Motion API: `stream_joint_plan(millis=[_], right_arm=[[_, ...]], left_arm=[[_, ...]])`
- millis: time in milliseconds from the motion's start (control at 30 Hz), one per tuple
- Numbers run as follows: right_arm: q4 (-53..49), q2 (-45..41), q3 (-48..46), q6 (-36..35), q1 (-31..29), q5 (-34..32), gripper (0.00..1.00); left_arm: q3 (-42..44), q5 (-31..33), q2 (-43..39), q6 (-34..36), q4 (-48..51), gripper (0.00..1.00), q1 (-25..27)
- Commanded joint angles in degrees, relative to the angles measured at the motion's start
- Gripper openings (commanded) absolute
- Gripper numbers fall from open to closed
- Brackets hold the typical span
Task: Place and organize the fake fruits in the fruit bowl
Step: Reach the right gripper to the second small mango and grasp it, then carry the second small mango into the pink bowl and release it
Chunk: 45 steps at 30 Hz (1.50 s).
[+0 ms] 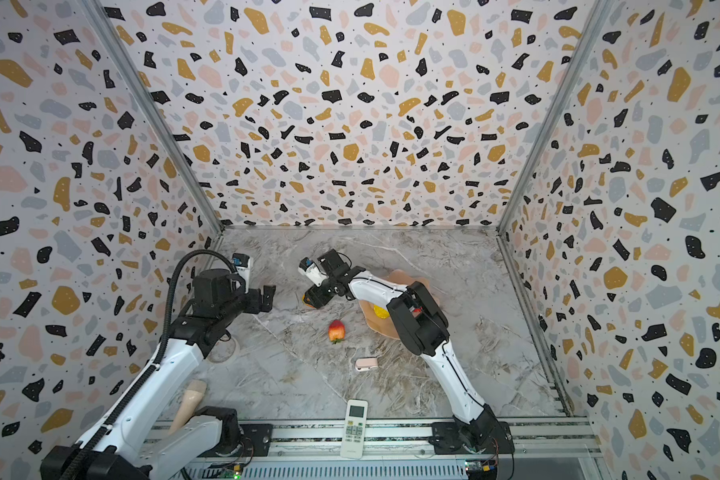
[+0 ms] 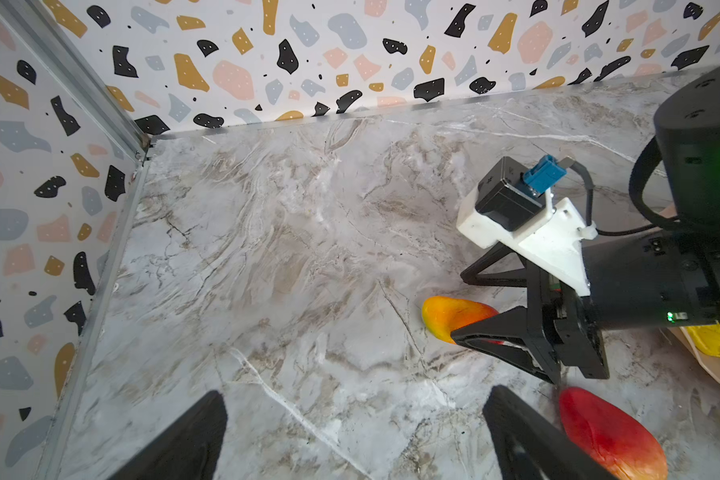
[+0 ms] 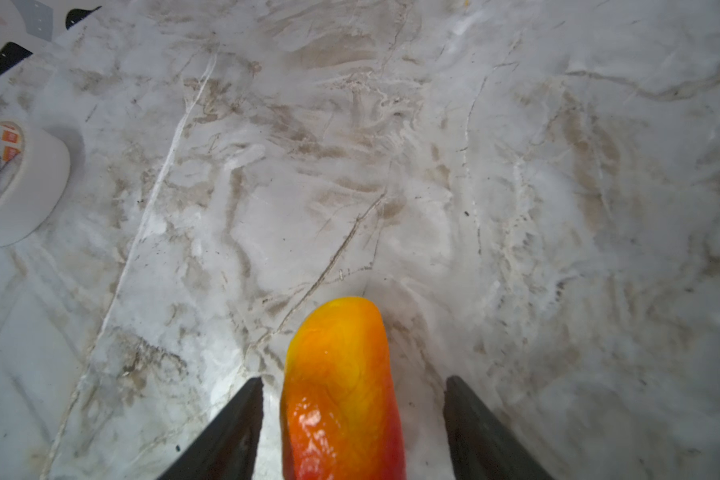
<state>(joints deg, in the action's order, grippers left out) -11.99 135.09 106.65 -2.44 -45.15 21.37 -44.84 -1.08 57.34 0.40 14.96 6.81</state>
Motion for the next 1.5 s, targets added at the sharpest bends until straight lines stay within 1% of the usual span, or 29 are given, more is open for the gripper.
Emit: stream_joint_plan(millis=[0, 133, 333, 400, 467, 533, 600, 733, 767, 800, 967, 1067, 1133, 1167, 1233, 1300, 1367, 1467], right_arm=[[-0.77, 0.0, 1.5, 0.64, -0.51, 0.83, 0.68], [-1.08, 0.34, 1.8, 0.62, -0.73, 0.92, 0.68], [-1.72, 1.12, 2.47, 0.54, -1.04, 0.91, 0.64], [-1.86, 1.3, 2.55, 0.51, -1.08, 0.79, 0.61], [-2.32, 1.49, 2.9, 0.5, -1.06, 0.79, 0.55], [-2.56, 1.41, 2.95, 0.53, -1.08, 0.69, 0.53], [-2.84, 1.08, 3.12, 0.4, -1.08, 0.32, 0.46], [-3.23, -0.99, 2.77, 0.1, -1.06, -0.94, 0.22], [-3.3, -1.87, 2.44, 0.08, -1.0, -1.14, 0.18], [-3.46, -2.82, 2.05, -0.02, -0.98, -1.45, 0.17], [-3.97, -10.47, -2.36, -0.6, 0.11, -3.52, 0.15], [-3.88, -17.7, -9.05, -0.86, 2.57, -5.31, 0.12], [-4.05, -23.09, -14.56, -1.39, 4.78, -7.05, 0.08], [-4.47, -25.97, -17.45, -1.76, 6.18, -7.3, 0.05], [-6.65, -30.75, -21.67, -2.43, 8.84, -6.3, 0.0], [-10.38, -35.18, -25.28, -3.59, 10.84, -7.06, 0.0], [-13.94, -39.01, -27.96, -5.06, 11.47, -9.56, 0.0], [-18.05, -43.76, -31.13, -6.47, 11.74, -15.03, 0.0]], left_arm=[[-0.95, -0.5, -0.66, -0.1, -1.43, 1.0, -0.3], [-1.04, -0.42, -0.65, 0.0, -1.37, 1.0, -0.28], [-1.04, -0.32, -0.65, 0.0, -1.36, 1.0, -0.3], [-1.04, -0.24, -0.65, 0.01, -1.38, 1.0, -0.23], [-1.12, -0.24, -0.65, 0.09, -1.29, 1.0, -0.29], [-1.13, -0.24, -0.56, 0.09, -1.34, 0.99, -0.28], [-1.13, -0.19, -0.56, 0.11, -1.31, 1.0, -0.3], [-1.12, -0.15, -0.56, 0.11, -1.33, 1.0, -0.3], [-1.13, -0.15, -0.56, 0.05, -1.34, 1.0, -0.3], [-1.13, -0.07, -0.56, 0.12, -1.31, 1.0, -0.3], [-1.13, 0.0, -0.62, 0.12, -1.25, 1.0, -0.3], [-1.13, 0.03, -0.7, 0.12, -1.34, 1.0, -0.3], [-1.13, 0.03, -0.83, 0.05, -1.32, 1.0, -0.3], [-1.13, -0.02, -0.83, 0.12, -1.29, 0.99, -0.3], [-1.2, -0.13, -0.83, 0.1, -1.29, 0.99, -0.3], [-1.22, -0.15, -0.83, 0.14, -1.28, 0.99, -0.3], [-1.22, -0.11, -0.92, 0.16, -1.27, 1.0, -0.3], [-1.22, -0.24, -0.92, 0.14, -1.27, 1.0, -0.3]])
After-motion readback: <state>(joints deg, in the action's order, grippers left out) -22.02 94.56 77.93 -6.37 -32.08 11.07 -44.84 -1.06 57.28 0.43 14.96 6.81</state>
